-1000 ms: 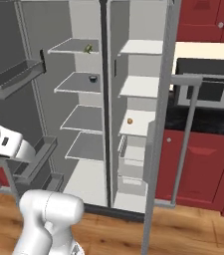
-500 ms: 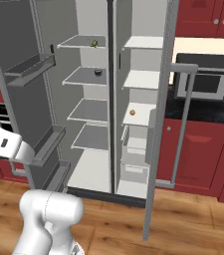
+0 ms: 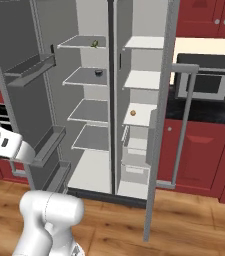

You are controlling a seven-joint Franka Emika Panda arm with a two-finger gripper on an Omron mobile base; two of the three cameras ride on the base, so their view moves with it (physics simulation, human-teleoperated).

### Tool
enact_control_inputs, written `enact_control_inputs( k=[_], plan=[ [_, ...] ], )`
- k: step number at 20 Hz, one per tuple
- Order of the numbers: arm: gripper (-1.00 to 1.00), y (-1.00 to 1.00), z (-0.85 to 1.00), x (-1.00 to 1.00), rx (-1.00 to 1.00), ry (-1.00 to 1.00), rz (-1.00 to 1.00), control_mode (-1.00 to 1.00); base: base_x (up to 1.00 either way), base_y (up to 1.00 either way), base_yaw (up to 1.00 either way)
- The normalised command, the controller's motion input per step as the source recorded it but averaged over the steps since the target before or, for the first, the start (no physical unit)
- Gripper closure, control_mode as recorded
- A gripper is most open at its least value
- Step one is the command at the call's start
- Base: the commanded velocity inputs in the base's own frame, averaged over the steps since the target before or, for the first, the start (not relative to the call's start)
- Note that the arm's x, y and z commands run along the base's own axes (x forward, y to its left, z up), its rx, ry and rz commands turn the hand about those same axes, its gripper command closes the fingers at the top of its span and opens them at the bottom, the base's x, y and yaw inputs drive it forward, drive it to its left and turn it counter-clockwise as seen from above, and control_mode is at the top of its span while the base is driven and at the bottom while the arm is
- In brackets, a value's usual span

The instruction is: Pick up the frozen fish from the freezer, place it on any shelf in the fridge, and close the fridge and freezer doors when done.

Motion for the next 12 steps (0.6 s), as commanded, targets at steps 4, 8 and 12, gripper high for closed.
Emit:
enact_control_inputs(
  k=[4,8,12],
  plan=[
    [-1.00,0.00,0.00,0.00,0.00,0.00,0.00,1.00,0.20,0.00,0.00],
    [-1.00,0.00,0.00,0.00,0.00,0.00,0.00,1.00,0.19,0.00,0.00],
    [-1.00,0.00,0.00,0.00,0.00,0.00,0.00,1.00,0.32,0.00,0.00]
  ],
)
